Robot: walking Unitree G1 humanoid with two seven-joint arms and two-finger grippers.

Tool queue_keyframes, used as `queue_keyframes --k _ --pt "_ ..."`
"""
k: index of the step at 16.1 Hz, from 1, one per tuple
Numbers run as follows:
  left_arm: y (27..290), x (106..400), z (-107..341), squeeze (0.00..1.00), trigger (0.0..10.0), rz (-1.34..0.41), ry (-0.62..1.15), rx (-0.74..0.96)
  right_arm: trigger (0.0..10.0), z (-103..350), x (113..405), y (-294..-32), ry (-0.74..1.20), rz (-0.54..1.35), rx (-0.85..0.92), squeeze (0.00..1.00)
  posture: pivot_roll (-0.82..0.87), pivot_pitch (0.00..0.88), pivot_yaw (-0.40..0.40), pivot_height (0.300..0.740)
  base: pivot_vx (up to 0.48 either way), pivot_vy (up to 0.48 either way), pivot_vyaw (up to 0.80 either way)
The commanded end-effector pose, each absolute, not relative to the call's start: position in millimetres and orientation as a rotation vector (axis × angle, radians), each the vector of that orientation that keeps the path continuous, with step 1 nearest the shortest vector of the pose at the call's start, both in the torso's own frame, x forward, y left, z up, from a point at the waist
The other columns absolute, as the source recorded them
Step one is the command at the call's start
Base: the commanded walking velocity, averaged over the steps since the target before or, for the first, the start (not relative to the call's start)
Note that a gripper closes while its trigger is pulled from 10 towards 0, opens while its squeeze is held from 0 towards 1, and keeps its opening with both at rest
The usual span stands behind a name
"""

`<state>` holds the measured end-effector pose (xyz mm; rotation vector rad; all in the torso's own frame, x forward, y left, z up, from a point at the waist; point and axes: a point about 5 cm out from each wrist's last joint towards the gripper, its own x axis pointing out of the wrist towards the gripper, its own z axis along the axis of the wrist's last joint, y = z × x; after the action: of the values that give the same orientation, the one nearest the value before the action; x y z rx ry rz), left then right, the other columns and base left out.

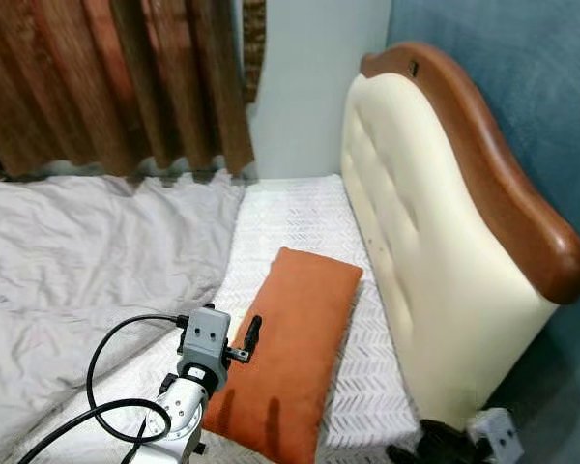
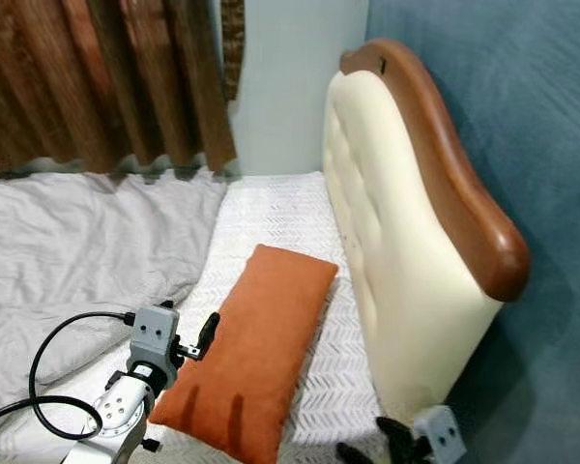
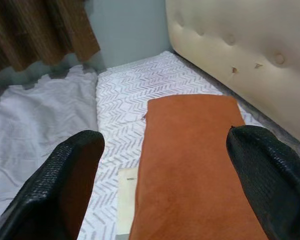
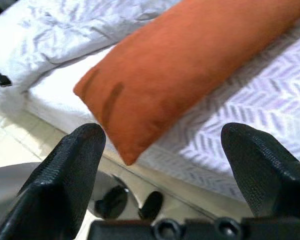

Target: Clean up the room

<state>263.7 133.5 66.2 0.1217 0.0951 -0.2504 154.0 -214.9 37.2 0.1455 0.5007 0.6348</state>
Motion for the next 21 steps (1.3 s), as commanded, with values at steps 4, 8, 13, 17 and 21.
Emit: queue_keyframes --k 4,8,13,17,21 --pt "132.9 264.1 66.0 0.0 10.0 -0.247 0.098 0.13 10.0 36.6 148.6 -205.3 0.596 0.79 0.212 0.0 -0.1 0.0 0.018 0.74 0.0 0.0 0.5" --pt "148.3 259.3 58.4 0.0 10.0 -0.201 0.122 0.131 10.0 28.9 173.1 -220.5 0.555 0.603 0.086 0.0 -0.1 0.0 0.024 0.74 0.0 0.0 0.12" --pt "146.5 265.3 61.4 0.0 10.0 -0.198 0.115 0.121 10.0 40.9 202.8 -208.8 0.392 0.567 0.081 0.0 -0.09 0.0 0.023 0.74 0.0 0.239 0.0" --pt "146.3 269.0 62.1 0.0 10.0 -0.206 0.114 0.141 10.0 53.0 233.7 -190.8 0.276 0.433 0.107 0.0 -0.09 0.003 0.035 0.74 0.0 0.0 0.0" --pt "142.7 269.3 68.4 0.0 10.0 -0.254 0.091 0.178 10.0 49.4 291.3 -173.9 0.24 0.225 0.087 0.0 -0.04 0.072 0.058 0.74 0.0 0.0 0.0"
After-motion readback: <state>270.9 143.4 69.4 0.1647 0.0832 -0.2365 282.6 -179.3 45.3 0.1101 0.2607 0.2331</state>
